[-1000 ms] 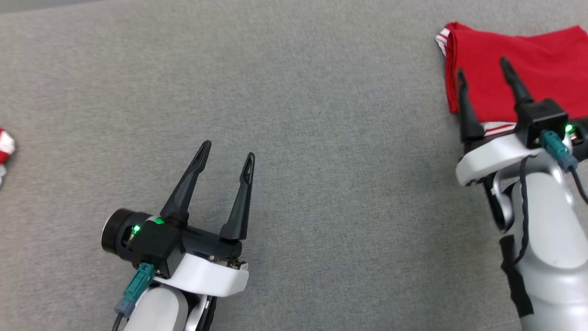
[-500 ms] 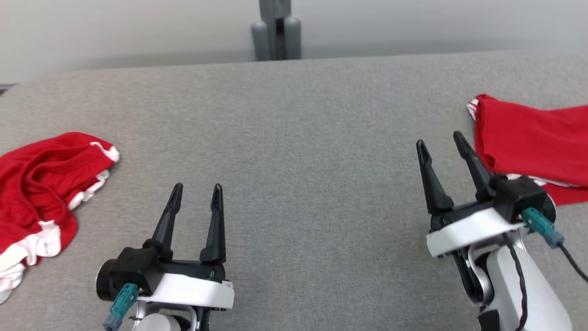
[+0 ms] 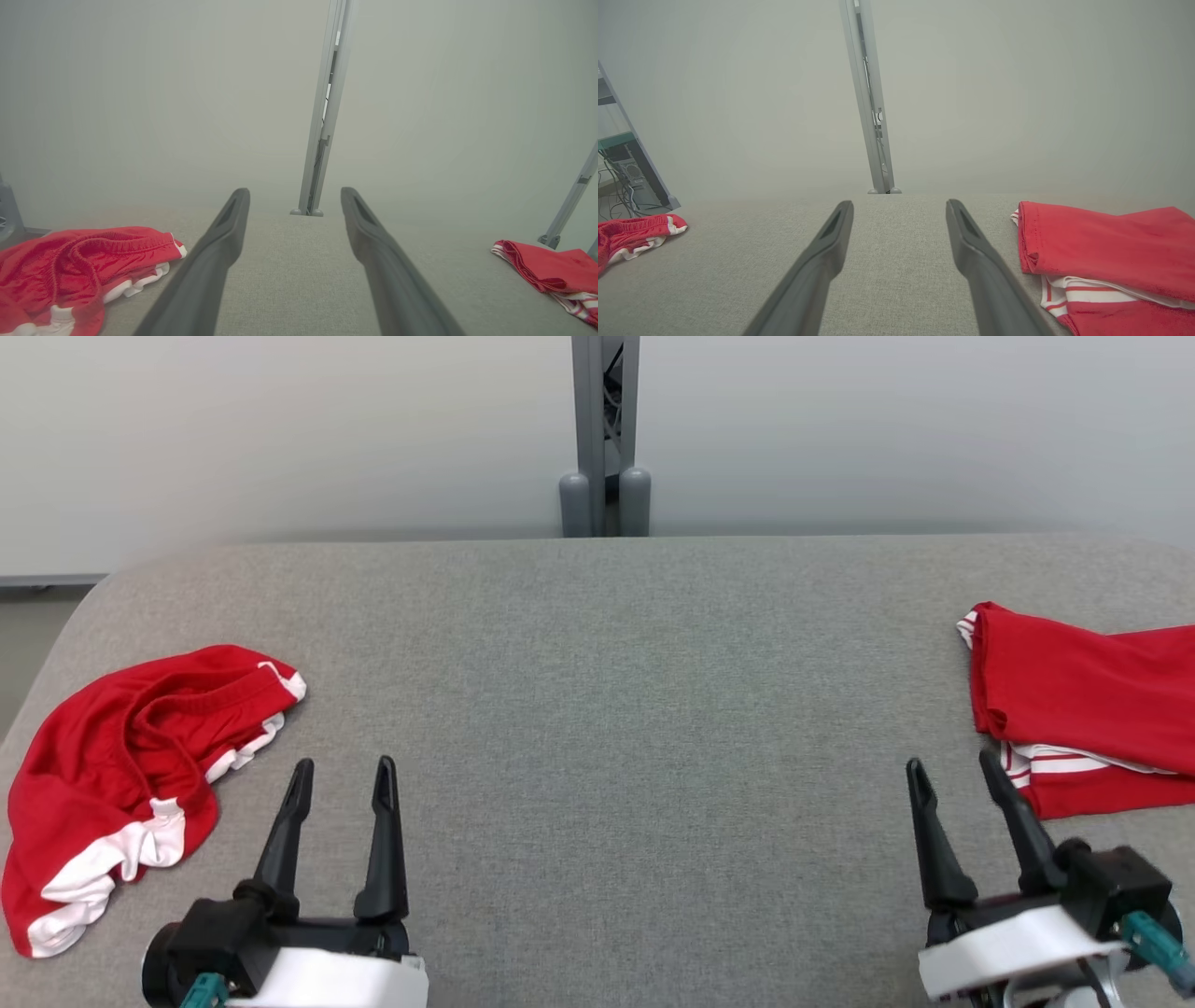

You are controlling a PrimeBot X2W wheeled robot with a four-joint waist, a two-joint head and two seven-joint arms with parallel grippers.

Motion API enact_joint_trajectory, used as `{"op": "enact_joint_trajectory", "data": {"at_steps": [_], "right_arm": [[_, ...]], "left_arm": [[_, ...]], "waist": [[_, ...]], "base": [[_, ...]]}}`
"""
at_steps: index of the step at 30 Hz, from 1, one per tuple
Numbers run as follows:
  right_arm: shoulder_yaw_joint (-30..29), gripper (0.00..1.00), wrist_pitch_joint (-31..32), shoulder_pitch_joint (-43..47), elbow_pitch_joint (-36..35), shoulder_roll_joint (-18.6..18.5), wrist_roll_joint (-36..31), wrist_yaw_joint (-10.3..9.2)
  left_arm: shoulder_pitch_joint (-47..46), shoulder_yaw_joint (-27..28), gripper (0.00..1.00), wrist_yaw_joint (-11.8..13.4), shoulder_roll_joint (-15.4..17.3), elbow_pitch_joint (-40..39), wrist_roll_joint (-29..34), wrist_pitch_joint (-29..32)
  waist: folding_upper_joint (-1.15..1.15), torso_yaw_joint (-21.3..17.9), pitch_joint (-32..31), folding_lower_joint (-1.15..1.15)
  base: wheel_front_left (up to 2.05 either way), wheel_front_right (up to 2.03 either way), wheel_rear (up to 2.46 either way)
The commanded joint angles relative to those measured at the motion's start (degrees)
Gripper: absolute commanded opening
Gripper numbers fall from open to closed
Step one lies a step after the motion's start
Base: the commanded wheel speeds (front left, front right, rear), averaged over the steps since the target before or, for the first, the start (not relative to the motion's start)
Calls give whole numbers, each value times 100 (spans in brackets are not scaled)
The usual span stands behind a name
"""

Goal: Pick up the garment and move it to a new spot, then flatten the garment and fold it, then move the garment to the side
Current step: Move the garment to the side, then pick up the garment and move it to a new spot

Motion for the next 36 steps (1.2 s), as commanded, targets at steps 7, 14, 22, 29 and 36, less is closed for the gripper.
{"op": "enact_joint_trajectory", "data": {"at_steps": [7, 14, 22, 29, 36], "right_arm": [[44, 100, -7, 370, -46, -33, -59, -2], [-12, 100, -7, 439, -68, -31, -83, -2], [-51, 100, -7, 485, -39, -30, -96, -2], [-83, 100, -7, 522, -30, -30, -65, -2], [-35, 100, -6, 509, -16, -31, -32, -2]], "left_arm": [[332, 34, 100, -142, 13, -114, 49, -31], [429, 34, 100, -195, 13, -61, 177, -31], [469, -39, 100, -236, 12, 124, 273, -32], [426, -69, 100, -251, 13, 227, 339, -32], [401, -89, 100, -211, 13, 226, 354, -32]], "waist": [[0, -211, -228, 0], [0, -276, -288, 0], [0, -235, -296, 0], [0, -145, -301, 0], [0, 81, -301, 0]], "base": [[0, 0, 0], [0, 0, 0], [0, 0, 0], [0, 0, 0], [0, 0, 0]]}}
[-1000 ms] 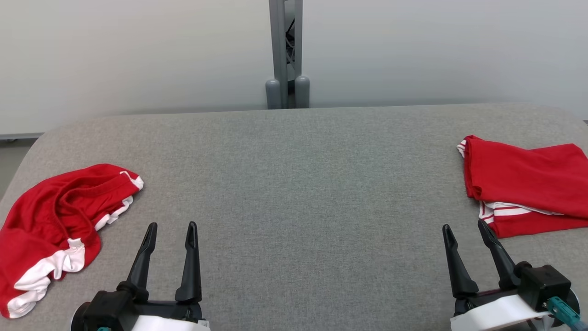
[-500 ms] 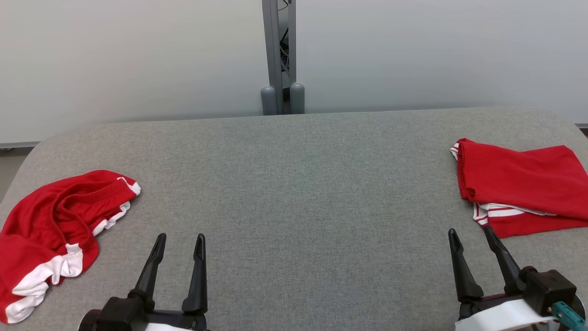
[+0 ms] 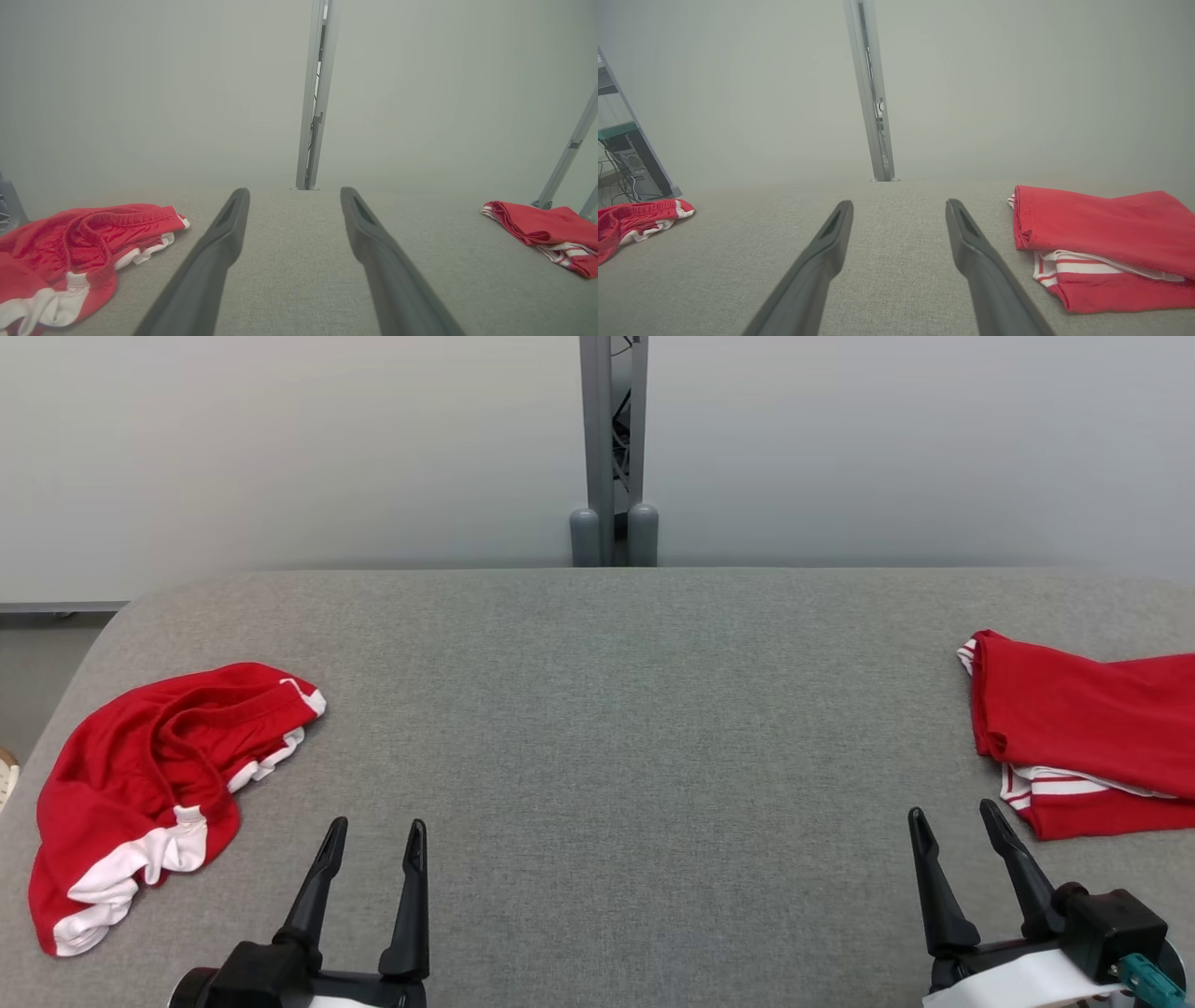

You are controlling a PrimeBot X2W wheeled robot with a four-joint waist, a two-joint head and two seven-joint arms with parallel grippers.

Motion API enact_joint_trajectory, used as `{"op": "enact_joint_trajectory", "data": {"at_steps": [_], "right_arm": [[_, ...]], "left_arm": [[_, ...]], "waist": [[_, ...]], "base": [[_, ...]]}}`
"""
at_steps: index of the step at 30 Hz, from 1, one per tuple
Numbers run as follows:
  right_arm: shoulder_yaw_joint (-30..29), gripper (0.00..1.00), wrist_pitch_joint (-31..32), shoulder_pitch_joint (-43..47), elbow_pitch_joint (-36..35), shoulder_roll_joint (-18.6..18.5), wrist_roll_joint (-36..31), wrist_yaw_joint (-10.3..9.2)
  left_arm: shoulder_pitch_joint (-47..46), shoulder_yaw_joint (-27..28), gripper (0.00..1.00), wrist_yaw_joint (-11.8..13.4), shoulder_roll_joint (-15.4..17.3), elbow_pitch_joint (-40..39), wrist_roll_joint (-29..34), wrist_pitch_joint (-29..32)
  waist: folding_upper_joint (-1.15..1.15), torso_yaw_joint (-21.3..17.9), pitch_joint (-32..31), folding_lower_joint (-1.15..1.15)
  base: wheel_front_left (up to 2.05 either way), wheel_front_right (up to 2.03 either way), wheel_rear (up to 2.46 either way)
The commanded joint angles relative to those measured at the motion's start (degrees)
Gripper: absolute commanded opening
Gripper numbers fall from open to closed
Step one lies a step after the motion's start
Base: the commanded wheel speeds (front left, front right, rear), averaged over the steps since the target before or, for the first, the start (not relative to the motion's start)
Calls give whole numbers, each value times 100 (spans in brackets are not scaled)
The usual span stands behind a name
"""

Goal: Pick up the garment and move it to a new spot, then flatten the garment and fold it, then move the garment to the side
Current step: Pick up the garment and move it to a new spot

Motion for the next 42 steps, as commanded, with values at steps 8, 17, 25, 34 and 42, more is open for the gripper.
{"op": "enact_joint_trajectory", "data": {"at_steps": [8, 17, 25, 34, 42], "right_arm": [[166, 100, -6, 7, -30, -31, 41, -2], [268, 100, -6, -42, -63, -30, 102, -2], [354, 100, -6, -123, -77, -31, 78, -2], [415, 100, -6, -212, -77, -31, 74, -2], [436, 100, -6, -301, -153, -31, -41, -2]], "left_arm": [[-33, -44, 100, 44, 20, -40, -34, -27], [-100, -58, 100, 61, 20, -132, -41, -27], [-142, 8, 100, 105, 20, -209, -110, -27], [-120, -19, 100, 177, 19, -259, -260, -27], [-375, 32, 100, 209, 19, -290, -440, -27]], "waist": [[0, 496, 44, 0], [0, 1132, 145, 0], [0, 1633, 235, 0], [0, 1853, 344, 0], [0, 1853, 566, 0]], "base": [[0, 0, 0], [0, 0, 0], [0, 0, 0], [0, 0, 0], [0, 0, 0]]}}
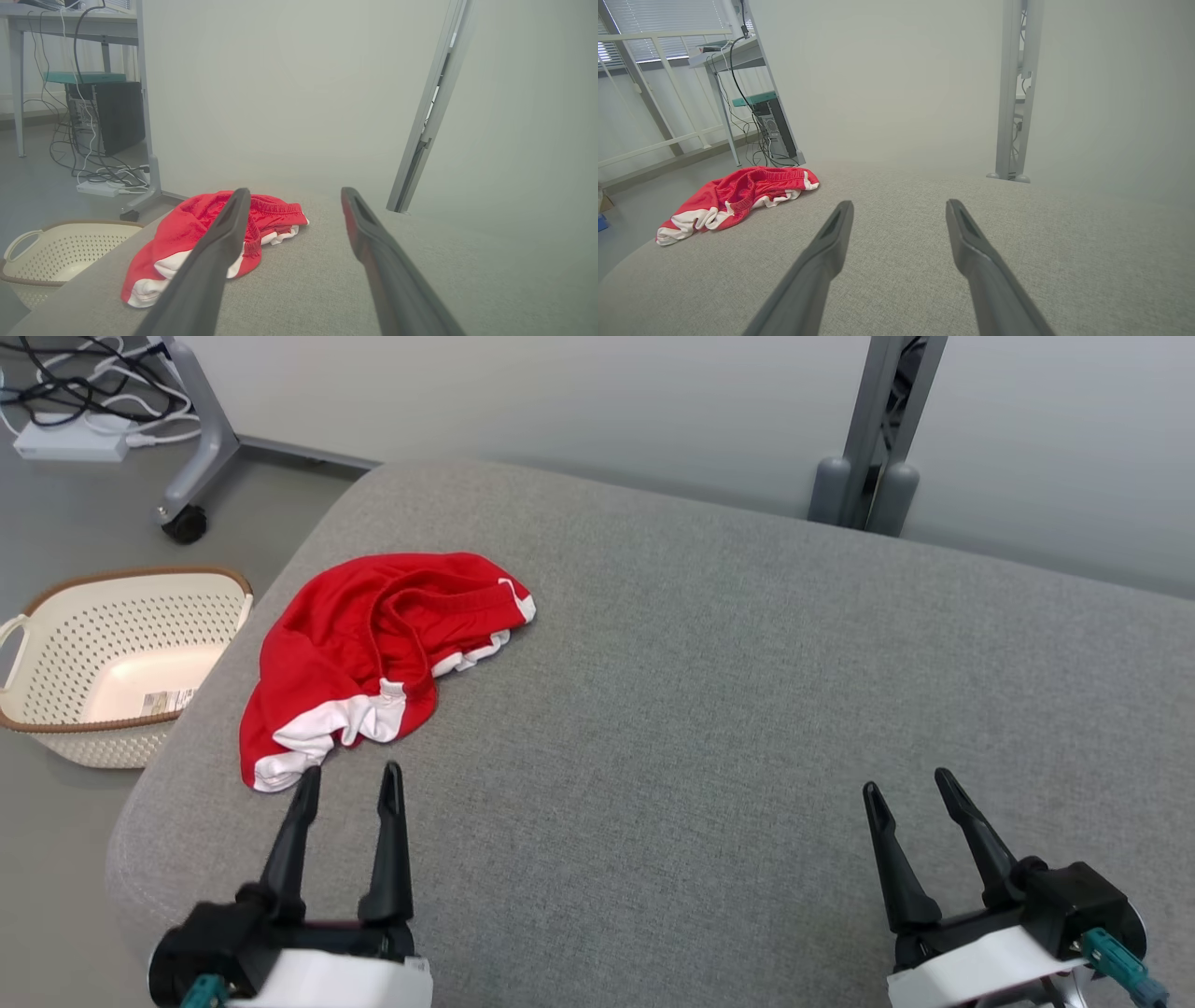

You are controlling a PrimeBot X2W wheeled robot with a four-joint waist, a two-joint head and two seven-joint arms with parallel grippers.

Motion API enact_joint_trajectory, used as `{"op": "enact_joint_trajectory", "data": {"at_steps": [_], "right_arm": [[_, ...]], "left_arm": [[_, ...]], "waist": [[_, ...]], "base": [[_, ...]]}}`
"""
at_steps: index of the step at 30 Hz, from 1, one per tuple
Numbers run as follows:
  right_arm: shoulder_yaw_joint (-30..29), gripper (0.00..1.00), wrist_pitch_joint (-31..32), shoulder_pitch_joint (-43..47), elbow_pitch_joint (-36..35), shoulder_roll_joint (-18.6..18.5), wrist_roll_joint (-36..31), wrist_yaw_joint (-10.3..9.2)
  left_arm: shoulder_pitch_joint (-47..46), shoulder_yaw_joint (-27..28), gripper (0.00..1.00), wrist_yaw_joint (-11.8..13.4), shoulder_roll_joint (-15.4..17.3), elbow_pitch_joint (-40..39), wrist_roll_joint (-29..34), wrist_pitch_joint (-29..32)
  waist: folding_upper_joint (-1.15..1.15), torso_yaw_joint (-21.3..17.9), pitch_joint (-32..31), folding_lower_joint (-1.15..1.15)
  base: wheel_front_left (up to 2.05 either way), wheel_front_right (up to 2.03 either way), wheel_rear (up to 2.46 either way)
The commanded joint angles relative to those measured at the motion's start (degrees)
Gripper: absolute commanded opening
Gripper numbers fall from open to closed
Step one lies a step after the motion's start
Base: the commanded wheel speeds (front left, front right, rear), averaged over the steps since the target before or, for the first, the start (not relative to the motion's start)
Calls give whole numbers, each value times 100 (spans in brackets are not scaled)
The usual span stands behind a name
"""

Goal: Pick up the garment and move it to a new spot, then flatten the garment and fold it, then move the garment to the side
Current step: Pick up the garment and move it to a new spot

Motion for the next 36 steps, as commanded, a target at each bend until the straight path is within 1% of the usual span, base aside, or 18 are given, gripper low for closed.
{"op": "enact_joint_trajectory", "data": {"at_steps": [1, 5, 8, 14, 19, 21, 25, 28, 32, 36], "right_arm": [[-11, 100, -6, -72, -20, -34, -37, -2], [-28, 100, -6, -204, -32, -68, -195, -2], [-3, 100, -6, -296, -19, -142, -248, -2], [138, 100, -6, -557, -30, -366, -320, -2], [236, 100, -6, -839, -77, -539, -363, -2], [259, 100, -6, -942, -92, -594, -394, -2], [240, 100, -6, -1053, -65, -655, -420, -2], [294, 100, -6, -1124, -56, -670, -436, -2], [274, 100, -6, -1200, -58, -672, -440, -2], [298, 100, -6, -1248, -73, -650, -450, -2]], "left_arm": [[-138, 27, 100, -11, 15, -5, -30, -22], [-598, 102, 100, -95, 18, 124, -101, -22], [-995, 163, 100, -138, 19, 394, -192, -22], [-1933, 278, 100, -248, 18, 1162, -452, -22], [-2832, 413, 100, -324, 59, 2087, -647, 61], [-3186, 469, 100, -338, 128, 2449, -719, 220], [-3823, 694, 100, -619, 157, 3096, -1209, 543], [-4238, 827, 100, -706, 322, 3596, -1432, 836], [-4662, 878, 100, -724, 510, 4241, -1577, 1292], [-4982, 853, 100, -589, 696, 4776, -1578, 1766]], "waist": [[0, -20, 99, 0], [0, -39, 398, 0], [0, -44, 621, 0], [0, -88, 1106, 0], [0, -187, 1476, 0], [0, -227, 1607, 0], [0, -271, 1804, 0], [0, -340, 1912, 0], [0, -447, 2032, 0], [0, -547, 2130, 0]], "base": [[0, 0, 0], [0, 0, 0], [0, 0, 0], [0, 0, 0], [0, 0, 0], [0, 0, 0], [0, 0, 0], [0, 0, 0], [0, 0, 0], [0, 0, 0]]}}
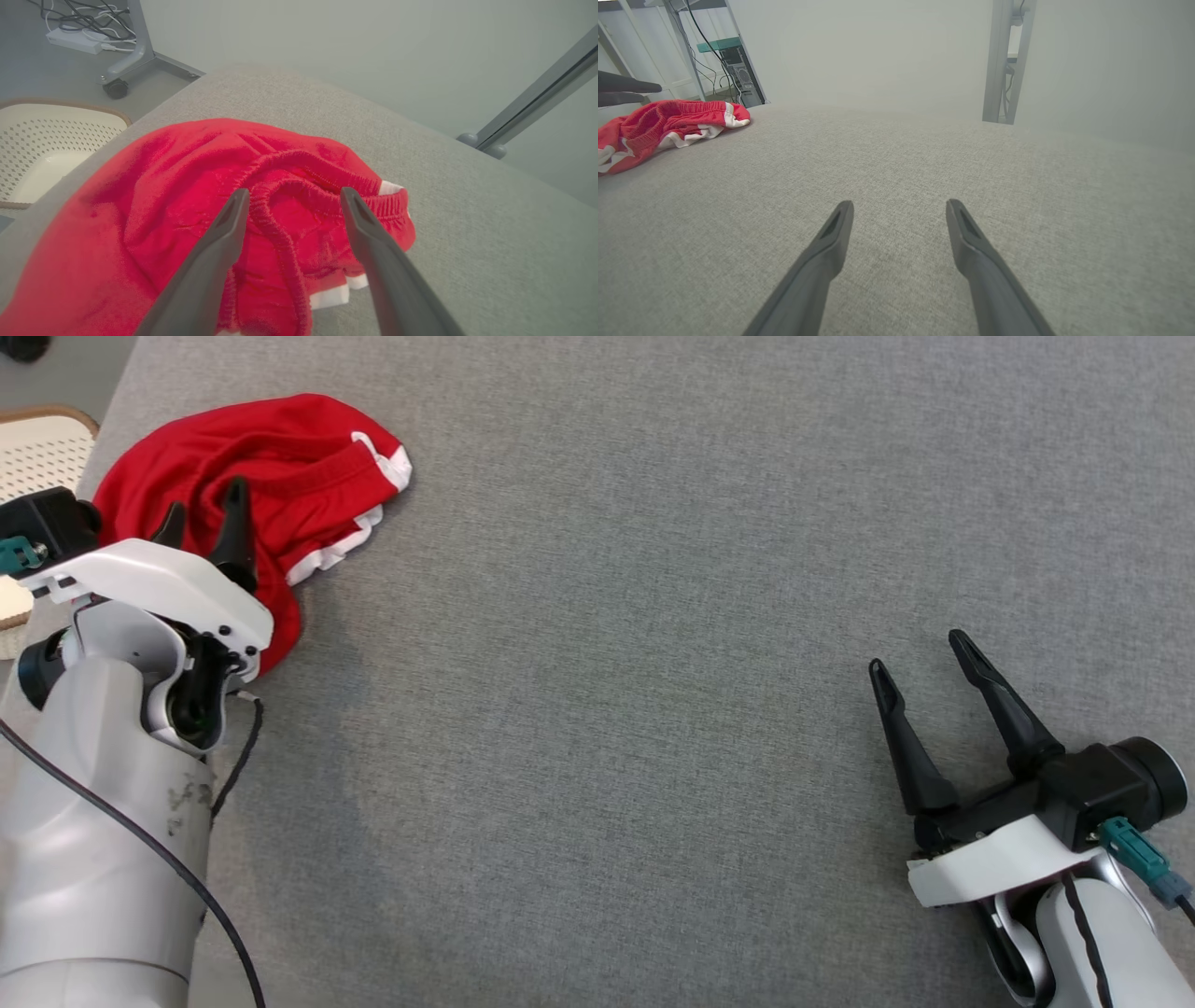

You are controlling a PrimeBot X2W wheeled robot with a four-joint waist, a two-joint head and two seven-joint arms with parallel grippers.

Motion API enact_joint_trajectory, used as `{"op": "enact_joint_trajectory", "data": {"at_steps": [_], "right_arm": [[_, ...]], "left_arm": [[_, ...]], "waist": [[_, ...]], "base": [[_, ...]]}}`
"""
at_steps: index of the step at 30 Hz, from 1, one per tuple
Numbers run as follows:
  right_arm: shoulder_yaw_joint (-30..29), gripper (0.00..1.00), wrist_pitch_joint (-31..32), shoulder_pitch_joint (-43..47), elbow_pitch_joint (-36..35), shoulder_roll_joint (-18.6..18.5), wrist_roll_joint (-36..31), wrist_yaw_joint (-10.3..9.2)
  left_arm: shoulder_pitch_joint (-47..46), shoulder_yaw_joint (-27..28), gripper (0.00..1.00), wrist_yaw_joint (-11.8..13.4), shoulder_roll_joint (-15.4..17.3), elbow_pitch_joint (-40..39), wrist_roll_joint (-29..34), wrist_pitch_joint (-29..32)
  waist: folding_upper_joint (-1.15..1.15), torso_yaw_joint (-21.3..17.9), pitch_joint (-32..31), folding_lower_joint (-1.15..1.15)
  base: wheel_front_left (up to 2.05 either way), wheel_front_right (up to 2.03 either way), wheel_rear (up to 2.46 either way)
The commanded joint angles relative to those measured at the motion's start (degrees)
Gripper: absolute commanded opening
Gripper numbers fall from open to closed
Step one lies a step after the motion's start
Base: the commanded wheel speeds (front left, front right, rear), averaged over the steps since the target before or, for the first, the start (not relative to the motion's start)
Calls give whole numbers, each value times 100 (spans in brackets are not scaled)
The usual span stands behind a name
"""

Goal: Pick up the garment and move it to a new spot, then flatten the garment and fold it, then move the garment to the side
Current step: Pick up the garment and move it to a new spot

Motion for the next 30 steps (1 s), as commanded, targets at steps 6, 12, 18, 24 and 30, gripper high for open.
{"op": "enact_joint_trajectory", "data": {"at_steps": [6, 12, 18, 24, 30], "right_arm": [[51, 100, -5, -104, 15, 42, -24, -2], [89, 100, -5, -182, 60, 97, 28, -2], [138, 100, -6, -261, 44, 134, 22, -2], [121, 100, -6, -194, 71, 202, 51, -2], [206, 100, -6, -73, 87, 278, -32, -2]], "left_arm": [[-376, -168, 100, 179, 253, 561, 189, 291], [-453, -382, 100, 255, 415, 1121, 418, 308], [-423, -517, 0, 272, 474, 1500, 564, 9], [-435, -558, 0, 48, 623, 1483, 660, -1061], [-212, -505, 0, -15, 641, 1075, 754, -1647]], "waist": [[0, -181, 135, 0], [0, -354, 142, 0], [0, -523, 149, 0], [0, -631, -8, 0], [0, -761, -408, 0]], "base": [[0, 0, 0], [0, 0, 0], [0, 0, 0], [0, 0, 0], [0, 0, 0]]}}
